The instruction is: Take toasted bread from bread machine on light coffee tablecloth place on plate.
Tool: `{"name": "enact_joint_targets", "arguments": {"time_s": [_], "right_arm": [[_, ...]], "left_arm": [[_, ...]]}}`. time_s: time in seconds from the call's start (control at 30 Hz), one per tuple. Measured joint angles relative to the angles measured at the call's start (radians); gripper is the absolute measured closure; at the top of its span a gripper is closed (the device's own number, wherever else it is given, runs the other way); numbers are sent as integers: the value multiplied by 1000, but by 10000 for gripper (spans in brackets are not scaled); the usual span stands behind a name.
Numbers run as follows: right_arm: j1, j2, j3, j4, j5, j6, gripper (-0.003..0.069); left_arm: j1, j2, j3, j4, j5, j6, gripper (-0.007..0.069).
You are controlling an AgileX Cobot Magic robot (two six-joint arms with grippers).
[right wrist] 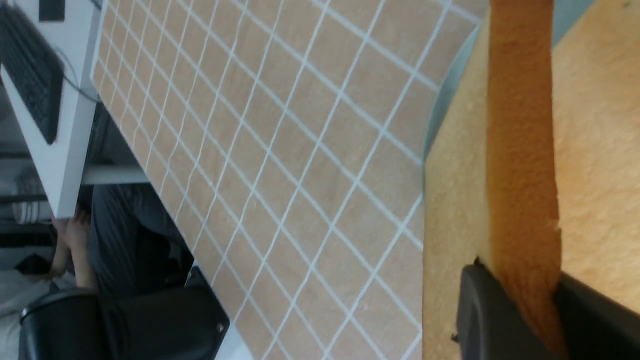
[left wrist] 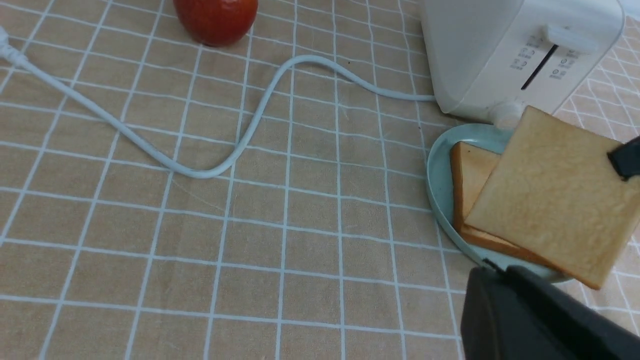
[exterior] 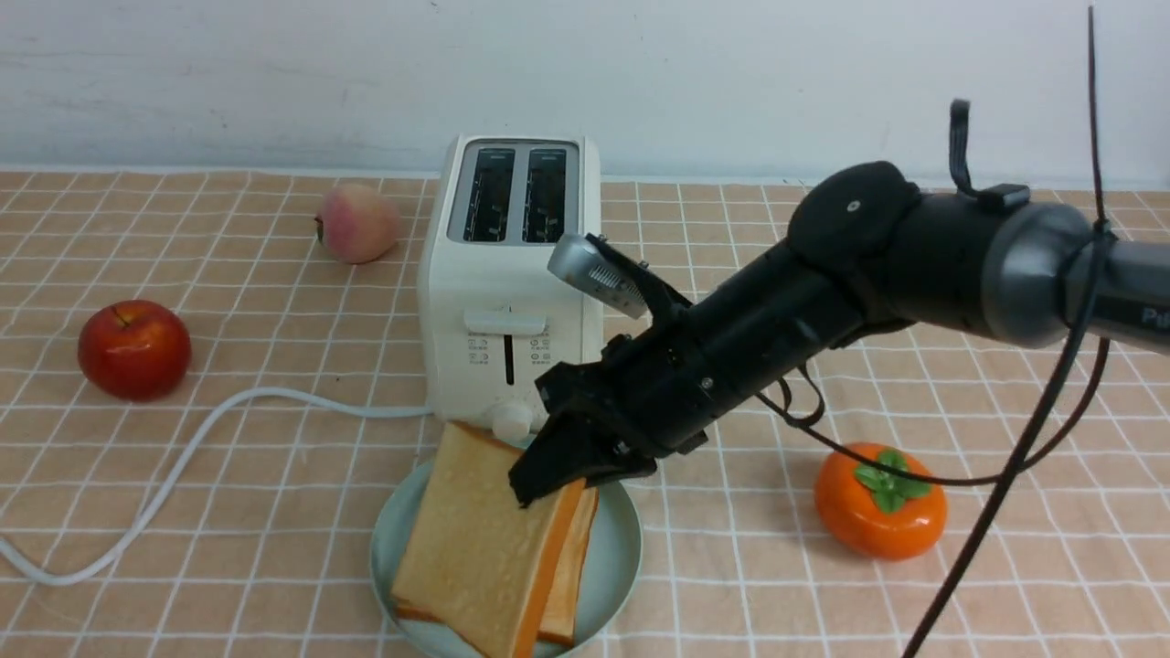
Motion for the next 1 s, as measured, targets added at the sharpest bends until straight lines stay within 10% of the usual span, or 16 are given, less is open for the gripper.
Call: {"name": "enact_joint_targets", "arguments": {"time_s": [0.47,0.83,1.0], "right_arm": [[-21,47,0,-73,-29,20,554],[-42,28,-93,-399,94,141,134],[-78,-66,-270,-548,236,254,202]], "left_arm": [[0,0,0,0,17,0,638],[0,0,0,0,17,0,638],[0,0,0,-10,-73,-1,638]]}}
